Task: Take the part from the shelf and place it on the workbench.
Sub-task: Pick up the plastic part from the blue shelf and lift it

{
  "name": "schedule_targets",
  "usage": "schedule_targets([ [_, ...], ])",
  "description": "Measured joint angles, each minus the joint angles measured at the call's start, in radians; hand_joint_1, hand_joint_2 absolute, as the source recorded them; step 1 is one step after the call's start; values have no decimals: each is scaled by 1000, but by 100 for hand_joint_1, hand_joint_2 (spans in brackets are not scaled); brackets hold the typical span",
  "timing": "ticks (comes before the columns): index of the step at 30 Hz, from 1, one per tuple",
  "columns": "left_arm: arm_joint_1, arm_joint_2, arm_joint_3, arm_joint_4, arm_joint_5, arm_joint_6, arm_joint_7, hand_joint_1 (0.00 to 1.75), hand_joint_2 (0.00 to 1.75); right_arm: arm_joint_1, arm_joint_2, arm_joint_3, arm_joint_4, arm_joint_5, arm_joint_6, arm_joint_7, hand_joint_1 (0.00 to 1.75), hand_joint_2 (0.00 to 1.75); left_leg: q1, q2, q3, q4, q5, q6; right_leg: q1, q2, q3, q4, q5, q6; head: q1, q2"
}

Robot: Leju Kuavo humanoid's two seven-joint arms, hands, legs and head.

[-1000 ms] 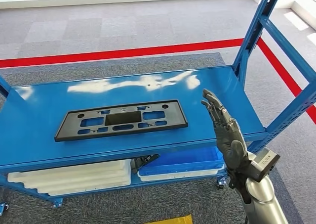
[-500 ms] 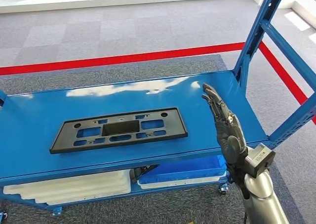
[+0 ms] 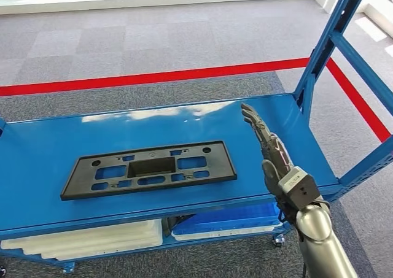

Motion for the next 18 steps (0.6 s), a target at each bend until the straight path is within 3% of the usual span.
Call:
schedule_targets([
  [3, -1, 0, -4, 0, -4, 0, 0, 0, 0, -8, 0, 36, 16, 81, -30, 22, 0, 175, -1, 0, 4, -5, 1, 13, 0, 2, 1, -6, -1, -6, 0, 0],
  [9, 0, 0, -17, 0, -19, 3, 0, 0, 0, -39, 0, 137, 79, 200, -60, 52, 0, 175, 0, 0, 11, -16, 3, 11, 3, 1, 3, -5, -8, -17, 0, 0],
  [18, -2, 0, -42, 0, -42, -1, 0, 0, 0, -113, -4, 300, 231, 237, -51, 63, 0, 175, 1, 0, 13, -20, 1, -12, 4, 1, 5, -5, -10, -21, 0, 0],
])
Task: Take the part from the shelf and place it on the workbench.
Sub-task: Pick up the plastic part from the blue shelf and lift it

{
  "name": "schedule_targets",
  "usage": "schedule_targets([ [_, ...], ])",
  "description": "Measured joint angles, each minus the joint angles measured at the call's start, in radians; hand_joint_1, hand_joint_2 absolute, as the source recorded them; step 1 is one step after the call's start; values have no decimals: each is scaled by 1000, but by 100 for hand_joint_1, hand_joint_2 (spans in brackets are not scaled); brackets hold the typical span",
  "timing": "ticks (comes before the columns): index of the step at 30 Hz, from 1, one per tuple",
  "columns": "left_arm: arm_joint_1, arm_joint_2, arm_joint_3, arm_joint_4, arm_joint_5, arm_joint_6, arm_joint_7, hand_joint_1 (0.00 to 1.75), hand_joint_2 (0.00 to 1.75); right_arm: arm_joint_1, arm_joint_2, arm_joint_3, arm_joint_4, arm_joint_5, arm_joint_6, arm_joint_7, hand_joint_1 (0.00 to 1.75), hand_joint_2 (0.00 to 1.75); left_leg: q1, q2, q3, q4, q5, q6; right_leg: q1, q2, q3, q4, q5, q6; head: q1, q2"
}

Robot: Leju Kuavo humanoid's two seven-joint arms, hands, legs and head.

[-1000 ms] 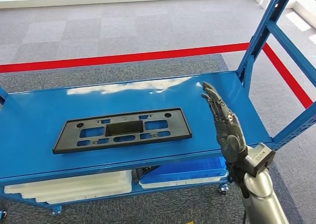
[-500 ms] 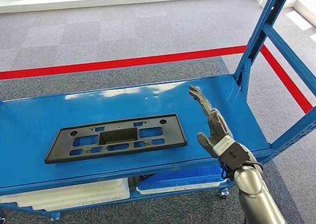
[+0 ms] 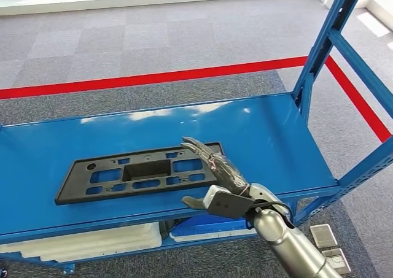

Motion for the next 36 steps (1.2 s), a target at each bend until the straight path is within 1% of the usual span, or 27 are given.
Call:
schedule_targets([
  [10, 0, 0, -14, 0, -16, 0, 5, 0, 0, -69, -5, 101, 94, 12, 8, 9, 0, 175, -5, 0, 0, 1, -1, 0, -4, 0, 2, -2, 0, 0, 0, 0],
  [21, -1, 0, -28, 0, -17, -1, 7, 0, 0, -132, -15, 182, 137, 19, -5, 30, 0, 175, -5, 0, 0, 1, -1, 0, -5, 0, 2, -2, 0, 1, 0, 0],
  [23, -1, 0, -29, 0, -17, -1, 7, 0, 0, -141, -17, 197, 139, 43, -13, 41, 0, 175, -5, 0, 0, 1, -1, 0, -5, 0, 2, -2, 0, 1, 0, 0],
  [31, -1, 0, -29, 0, -16, -1, 2, 0, 0, -178, -19, 270, 143, 212, -62, 107, 0, 175, -5, 0, 0, 1, -1, 0, -5, 0, 2, -2, 0, 1, 0, 0],
  [36, -1, 0, -29, 0, -16, 0, -1, 0, 0, -187, -19, 303, 144, 251, -69, 128, 0, 175, -5, 0, 0, 1, -1, 0, -5, 0, 2, -2, 0, 1, 0, 0],
])
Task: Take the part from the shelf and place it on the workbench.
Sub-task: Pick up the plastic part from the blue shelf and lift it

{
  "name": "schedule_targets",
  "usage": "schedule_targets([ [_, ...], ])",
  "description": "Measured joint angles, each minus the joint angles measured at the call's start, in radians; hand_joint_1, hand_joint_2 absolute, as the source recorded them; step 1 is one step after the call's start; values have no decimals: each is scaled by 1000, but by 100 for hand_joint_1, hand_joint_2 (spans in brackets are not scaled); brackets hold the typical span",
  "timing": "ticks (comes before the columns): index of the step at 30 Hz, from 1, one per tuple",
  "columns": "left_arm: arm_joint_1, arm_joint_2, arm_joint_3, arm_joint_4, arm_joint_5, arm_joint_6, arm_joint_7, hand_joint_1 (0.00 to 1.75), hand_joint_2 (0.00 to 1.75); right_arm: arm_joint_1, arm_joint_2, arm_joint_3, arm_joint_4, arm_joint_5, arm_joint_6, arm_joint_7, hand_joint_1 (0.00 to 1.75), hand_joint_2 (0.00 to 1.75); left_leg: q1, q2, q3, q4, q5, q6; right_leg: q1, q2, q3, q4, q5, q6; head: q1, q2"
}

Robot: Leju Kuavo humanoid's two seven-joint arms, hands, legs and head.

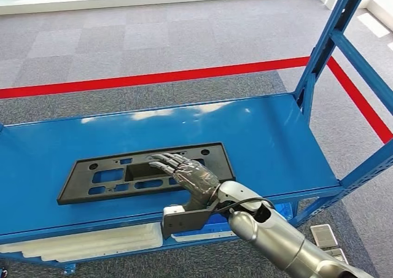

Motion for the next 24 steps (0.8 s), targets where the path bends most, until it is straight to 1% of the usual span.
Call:
schedule_targets([
  [12, -1, 0, 0, 0, 0, 0, -4, 0, 0, -23, 0, 54, 29, 58, 1, 44, 0, 175, 0, 0, 0, 0, 0, 0, 0, 0, 0, 0, 0, 0, 0, 0],
  [24, -2, 0, 0, 0, 0, -2, -4, 0, 0, -45, 13, 77, 101, 114, -19, 95, 0, 175, 0, 0, 0, 0, 0, 0, 0, 0, 0, 0, 0, 0, 0, 0],
])
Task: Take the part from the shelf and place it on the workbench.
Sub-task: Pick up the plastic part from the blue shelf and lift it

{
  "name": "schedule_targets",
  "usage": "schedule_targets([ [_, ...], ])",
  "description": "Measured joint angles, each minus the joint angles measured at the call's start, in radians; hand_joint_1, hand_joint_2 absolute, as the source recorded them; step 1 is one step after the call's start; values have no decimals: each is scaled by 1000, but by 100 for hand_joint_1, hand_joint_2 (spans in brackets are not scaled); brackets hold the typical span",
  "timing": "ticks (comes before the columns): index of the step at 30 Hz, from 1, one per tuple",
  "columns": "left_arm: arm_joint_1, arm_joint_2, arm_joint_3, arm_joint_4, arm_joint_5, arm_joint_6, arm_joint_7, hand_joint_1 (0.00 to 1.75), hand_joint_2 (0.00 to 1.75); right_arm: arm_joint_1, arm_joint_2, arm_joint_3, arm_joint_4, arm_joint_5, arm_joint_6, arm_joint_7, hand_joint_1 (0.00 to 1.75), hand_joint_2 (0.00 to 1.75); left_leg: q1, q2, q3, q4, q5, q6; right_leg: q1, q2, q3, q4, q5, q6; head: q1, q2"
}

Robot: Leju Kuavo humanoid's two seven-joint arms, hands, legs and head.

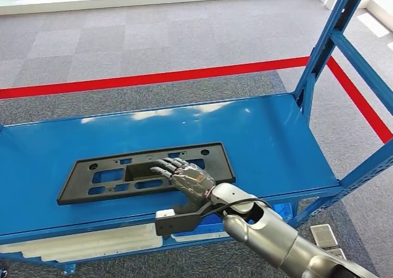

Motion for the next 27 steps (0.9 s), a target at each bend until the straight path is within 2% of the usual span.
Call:
schedule_targets([
  [17, 0, 0, -4, 0, -19, -4, 0, 0, 0, -12, 45, -56, 131, 60, -33, 30, 0, 175, 0, 0, 0, 0, 0, 0, 0, 0, 0, 0, 0, 0, 0, 0],
  [18, 0, 0, -6, 0, -20, -5, 0, 0, 0, -15, 48, -63, 143, 61, -36, 30, 5, 175, 0, 0, 0, 0, 0, 0, 0, 0, 0, 0, 0, 0, 0, 0],
  [21, -1, 0, -10, 0, -26, -9, 0, 0, 0, -27, 61, -87, 187, 67, -46, 26, 136, 175, 0, 0, 2, 0, 0, 0, 0, 0, 1, 0, 0, 0, 0, 0],
  [22, -1, 0, -12, 0, -29, -10, 0, 0, 0, -32, 65, -94, 202, 71, -48, 24, 175, 175, 0, 0, 2, 0, 0, 0, 0, 0, 2, 0, 0, 0, 0, 0],
  [27, -2, 0, -18, 0, -34, -12, 0, 0, 0, -51, 76, -127, 274, 100, -71, 7, 175, 175, 0, 0, 3, 0, 0, 0, 0, 0, 3, 0, 0, 0, 0, 0],
])
